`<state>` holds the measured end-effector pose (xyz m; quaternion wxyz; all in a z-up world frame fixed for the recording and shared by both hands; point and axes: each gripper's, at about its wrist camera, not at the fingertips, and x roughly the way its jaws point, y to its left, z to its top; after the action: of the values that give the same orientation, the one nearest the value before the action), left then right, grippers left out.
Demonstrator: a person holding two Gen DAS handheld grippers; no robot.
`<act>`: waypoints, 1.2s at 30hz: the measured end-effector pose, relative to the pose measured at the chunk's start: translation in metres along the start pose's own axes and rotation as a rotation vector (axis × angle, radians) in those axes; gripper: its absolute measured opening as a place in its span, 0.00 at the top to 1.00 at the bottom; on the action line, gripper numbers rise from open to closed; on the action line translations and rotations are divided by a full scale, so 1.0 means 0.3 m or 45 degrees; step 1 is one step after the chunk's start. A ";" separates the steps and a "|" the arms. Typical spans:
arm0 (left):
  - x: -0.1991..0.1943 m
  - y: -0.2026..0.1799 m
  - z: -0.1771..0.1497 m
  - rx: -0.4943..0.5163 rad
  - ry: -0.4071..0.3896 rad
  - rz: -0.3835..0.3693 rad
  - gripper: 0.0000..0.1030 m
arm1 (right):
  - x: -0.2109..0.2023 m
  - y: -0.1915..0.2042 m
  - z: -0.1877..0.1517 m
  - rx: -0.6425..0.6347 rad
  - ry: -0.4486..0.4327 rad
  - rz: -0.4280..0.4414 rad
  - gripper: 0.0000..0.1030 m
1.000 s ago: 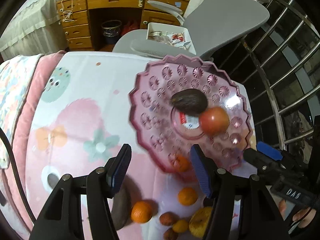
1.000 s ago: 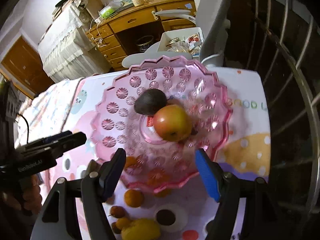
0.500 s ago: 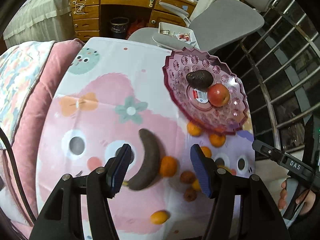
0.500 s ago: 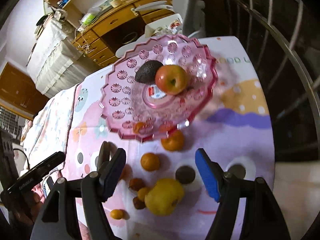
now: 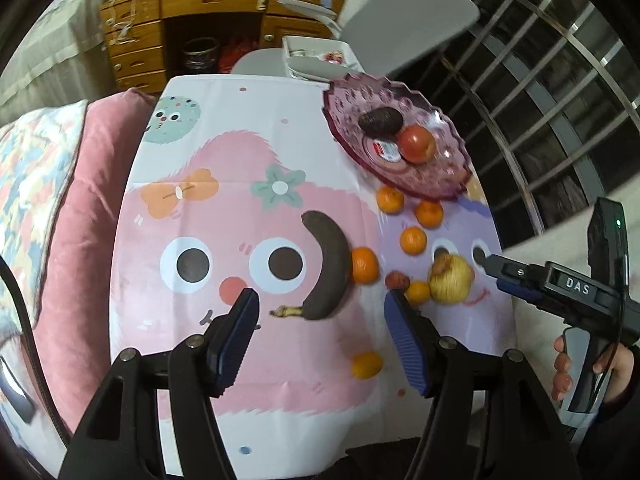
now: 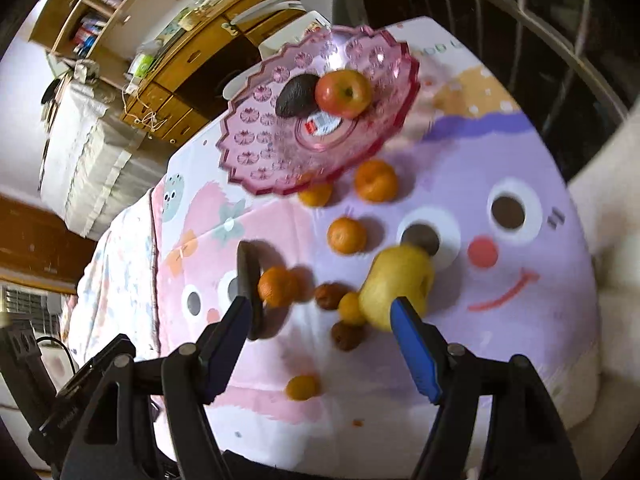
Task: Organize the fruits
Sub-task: 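Grasp the dark banana with the left gripper while the right gripper grasps an orange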
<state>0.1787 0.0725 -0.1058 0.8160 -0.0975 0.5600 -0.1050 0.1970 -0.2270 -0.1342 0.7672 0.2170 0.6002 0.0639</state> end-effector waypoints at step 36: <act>0.448 -0.071 0.087 0.493 0.341 -0.070 0.20 | 0.353 0.149 -0.426 0.206 0.149 -0.263 0.34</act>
<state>0.2489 0.0155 -0.2109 0.7347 0.0606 0.6299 -0.2446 0.1119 -0.1162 -0.2342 0.7134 0.2111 0.6662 -0.0517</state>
